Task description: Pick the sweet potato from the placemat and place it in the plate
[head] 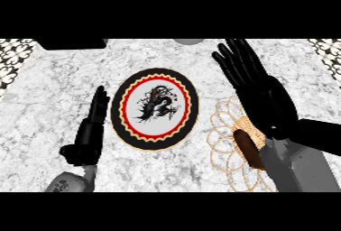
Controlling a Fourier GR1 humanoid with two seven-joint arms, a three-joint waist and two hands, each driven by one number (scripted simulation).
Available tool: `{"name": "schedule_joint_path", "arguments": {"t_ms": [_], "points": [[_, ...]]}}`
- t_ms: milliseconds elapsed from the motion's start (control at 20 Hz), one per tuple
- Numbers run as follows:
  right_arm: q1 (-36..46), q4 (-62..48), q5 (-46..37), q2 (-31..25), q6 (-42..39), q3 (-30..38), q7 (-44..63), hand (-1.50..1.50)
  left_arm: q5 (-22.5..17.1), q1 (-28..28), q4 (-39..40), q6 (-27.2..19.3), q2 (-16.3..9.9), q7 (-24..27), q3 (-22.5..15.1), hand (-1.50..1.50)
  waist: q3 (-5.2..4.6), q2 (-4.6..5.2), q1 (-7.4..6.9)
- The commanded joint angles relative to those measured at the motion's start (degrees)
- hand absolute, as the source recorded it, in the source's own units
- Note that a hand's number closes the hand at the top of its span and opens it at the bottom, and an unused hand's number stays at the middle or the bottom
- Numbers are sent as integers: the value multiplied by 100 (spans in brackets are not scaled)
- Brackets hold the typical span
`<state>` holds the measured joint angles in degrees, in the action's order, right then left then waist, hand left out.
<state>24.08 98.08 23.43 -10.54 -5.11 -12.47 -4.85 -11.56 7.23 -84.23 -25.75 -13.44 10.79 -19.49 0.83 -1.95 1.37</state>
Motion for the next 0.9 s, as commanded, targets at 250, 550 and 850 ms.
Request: {"name": "schedule_joint_path", "arguments": {"t_ms": [250,550,850], "points": [[-1049,371,-768,-94,1144,-72,844,-150,667,-761,231,295,-1873,-201,554,0,-87,148,-107],[-2205,1064,-3343,-159,3005,-71,-689,-150,454,-1154,175,423,-1823,-181,556,0,-84,105,75],[-4492,2517,-4044,37,3418,-1157,-1436,-150,263,-1470,9,826,-2027,-35,806,0,-85,148,-39]]}}
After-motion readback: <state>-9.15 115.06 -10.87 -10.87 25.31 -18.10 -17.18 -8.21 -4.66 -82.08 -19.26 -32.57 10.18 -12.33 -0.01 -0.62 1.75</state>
